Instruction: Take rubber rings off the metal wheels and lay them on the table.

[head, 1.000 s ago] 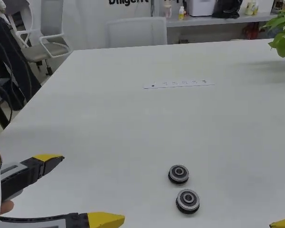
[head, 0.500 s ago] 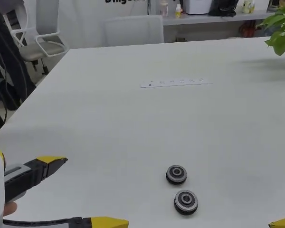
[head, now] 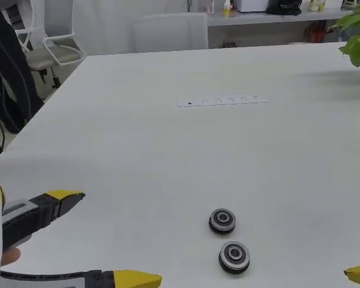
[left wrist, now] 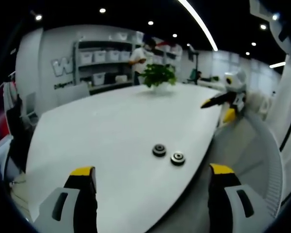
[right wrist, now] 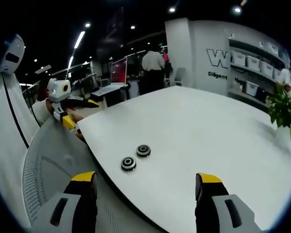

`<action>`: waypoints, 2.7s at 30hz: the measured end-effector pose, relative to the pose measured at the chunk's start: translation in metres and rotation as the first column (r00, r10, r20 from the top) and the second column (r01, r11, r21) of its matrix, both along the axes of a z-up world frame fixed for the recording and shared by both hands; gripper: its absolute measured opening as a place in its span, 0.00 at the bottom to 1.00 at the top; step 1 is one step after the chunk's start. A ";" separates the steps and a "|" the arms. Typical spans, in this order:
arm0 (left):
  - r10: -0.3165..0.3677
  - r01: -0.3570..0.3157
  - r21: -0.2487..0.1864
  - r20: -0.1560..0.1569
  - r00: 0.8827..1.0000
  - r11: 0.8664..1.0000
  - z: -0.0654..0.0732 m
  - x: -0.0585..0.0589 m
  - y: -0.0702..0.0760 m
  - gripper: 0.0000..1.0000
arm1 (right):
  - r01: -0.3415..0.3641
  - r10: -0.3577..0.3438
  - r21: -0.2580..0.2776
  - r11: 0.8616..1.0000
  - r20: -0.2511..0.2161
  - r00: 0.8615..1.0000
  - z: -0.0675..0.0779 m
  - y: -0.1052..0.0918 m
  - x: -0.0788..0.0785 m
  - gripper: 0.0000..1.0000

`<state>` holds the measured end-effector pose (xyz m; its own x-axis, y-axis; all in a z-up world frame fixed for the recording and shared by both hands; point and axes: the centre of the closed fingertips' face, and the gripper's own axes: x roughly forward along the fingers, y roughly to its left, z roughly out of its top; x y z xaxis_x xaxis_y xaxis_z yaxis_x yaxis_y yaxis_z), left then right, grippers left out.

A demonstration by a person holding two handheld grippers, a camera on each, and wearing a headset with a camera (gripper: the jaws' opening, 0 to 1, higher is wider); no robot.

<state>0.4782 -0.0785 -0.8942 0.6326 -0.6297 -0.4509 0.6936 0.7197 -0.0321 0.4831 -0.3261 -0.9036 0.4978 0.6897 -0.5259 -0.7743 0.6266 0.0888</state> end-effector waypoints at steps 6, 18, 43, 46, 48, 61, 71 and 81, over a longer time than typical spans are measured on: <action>-0.032 0.033 0.028 -0.019 0.999 0.999 -0.007 -0.002 -0.002 0.96 | -0.004 0.003 0.013 1.000 0.018 1.000 0.005 0.002 0.010 0.82; -0.062 0.062 0.047 0.013 0.998 0.997 0.005 0.012 -0.006 0.97 | -0.071 0.068 0.031 0.997 0.077 0.995 0.035 0.022 0.040 0.78; -0.340 0.322 0.139 0.139 0.930 0.937 0.035 0.055 -0.072 0.88 | -0.333 0.333 -0.025 0.943 0.123 0.935 0.010 0.092 0.068 0.63; -0.384 0.369 0.129 0.125 0.915 0.920 0.028 0.053 -0.087 0.87 | -0.370 0.371 -0.031 0.929 0.095 0.924 -0.006 0.095 0.061 0.61; -0.411 0.398 0.118 0.109 0.905 0.910 0.020 0.051 -0.098 0.87 | -0.377 0.376 -0.008 0.926 0.079 0.923 -0.011 0.096 0.058 0.60; -0.504 0.498 0.083 0.077 0.860 0.863 -0.038 0.036 -0.134 0.74 | -0.478 0.475 -0.058 0.876 -0.058 0.878 -0.070 0.093 0.033 0.48; -0.522 0.518 0.082 0.028 0.853 0.851 -0.071 0.035 -0.136 0.62 | -0.545 0.535 -0.069 0.836 -0.120 0.836 -0.094 0.099 0.016 0.40; -0.507 0.507 0.044 -0.002 0.862 0.861 -0.087 0.039 -0.140 0.44 | -0.534 0.524 -0.061 0.843 -0.135 0.841 -0.104 0.100 0.019 0.30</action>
<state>0.5174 -0.2181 -0.9812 0.2351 -0.8457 -0.4790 0.9632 0.2689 -0.0020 0.5020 -0.2258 -1.0074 0.0072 0.7769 -0.6296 -0.9790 0.1339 0.1539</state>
